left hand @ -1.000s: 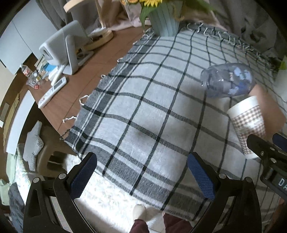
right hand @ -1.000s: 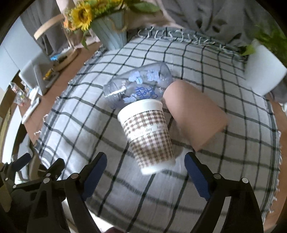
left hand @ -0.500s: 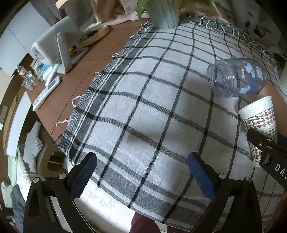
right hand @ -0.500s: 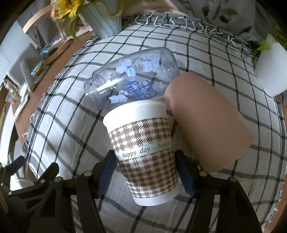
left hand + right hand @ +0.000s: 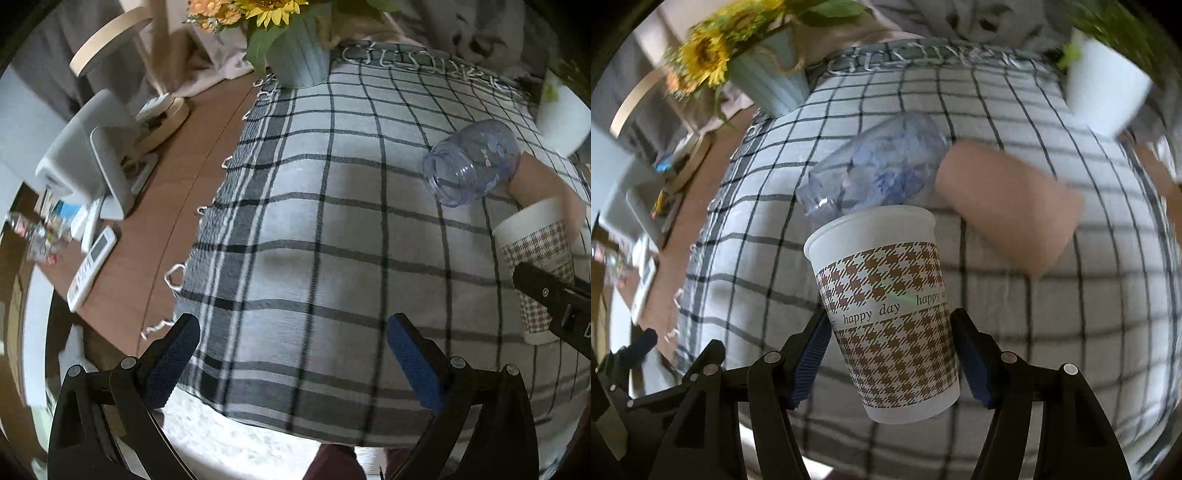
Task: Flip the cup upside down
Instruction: 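Lift the houndstooth cup with the right tool and turn it upright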
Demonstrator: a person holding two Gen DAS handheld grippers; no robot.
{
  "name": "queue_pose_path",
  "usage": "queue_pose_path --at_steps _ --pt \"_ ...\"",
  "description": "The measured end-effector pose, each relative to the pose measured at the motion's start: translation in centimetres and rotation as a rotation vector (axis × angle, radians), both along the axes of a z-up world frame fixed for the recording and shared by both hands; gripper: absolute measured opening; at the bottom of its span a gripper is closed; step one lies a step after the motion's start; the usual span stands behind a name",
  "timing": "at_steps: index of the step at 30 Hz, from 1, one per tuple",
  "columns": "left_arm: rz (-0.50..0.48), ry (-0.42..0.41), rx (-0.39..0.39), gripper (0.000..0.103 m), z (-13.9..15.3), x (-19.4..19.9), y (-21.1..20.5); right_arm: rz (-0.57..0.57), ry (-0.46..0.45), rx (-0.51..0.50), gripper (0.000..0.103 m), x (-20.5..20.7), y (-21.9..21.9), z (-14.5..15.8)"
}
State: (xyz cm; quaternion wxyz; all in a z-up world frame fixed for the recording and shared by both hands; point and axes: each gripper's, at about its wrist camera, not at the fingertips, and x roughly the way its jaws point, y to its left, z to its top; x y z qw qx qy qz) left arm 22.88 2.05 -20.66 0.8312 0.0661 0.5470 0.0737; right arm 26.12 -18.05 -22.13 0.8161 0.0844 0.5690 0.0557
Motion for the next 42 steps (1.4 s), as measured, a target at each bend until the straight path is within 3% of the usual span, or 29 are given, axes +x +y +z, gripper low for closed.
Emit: queue_pose_path --at_steps 11,20,22,26,31,35,42 --pt "-0.095 0.025 -0.022 0.103 -1.1 -0.3 1.7 -0.177 0.087 0.072 0.066 -2.9 1.4 -2.6" --pt "-0.073 0.036 -0.035 0.103 -1.2 -0.7 1.5 -0.171 0.106 0.082 0.067 -2.6 1.7 -3.2" --pt "-0.063 0.033 -0.035 0.103 -1.0 -0.9 1.2 -0.161 0.107 0.083 0.072 -2.5 1.6 -3.1" --pt "-0.05 0.011 -0.058 0.103 0.0 -1.7 0.5 -0.128 0.043 0.062 0.077 -3.5 0.9 -1.1" --pt "-0.039 -0.1 -0.107 0.103 2.9 -3.9 -1.9 -0.094 -0.116 -0.002 0.077 -5.3 -0.6 3.8" --pt "-0.053 -0.134 -0.126 0.103 4.1 -4.9 -4.2 -0.082 -0.226 -0.063 0.078 -6.4 -2.3 7.1" --pt "-0.076 -0.096 -0.178 0.103 3.4 -5.5 -8.7 -0.092 -0.225 -0.067 0.079 -7.7 -6.6 7.5"
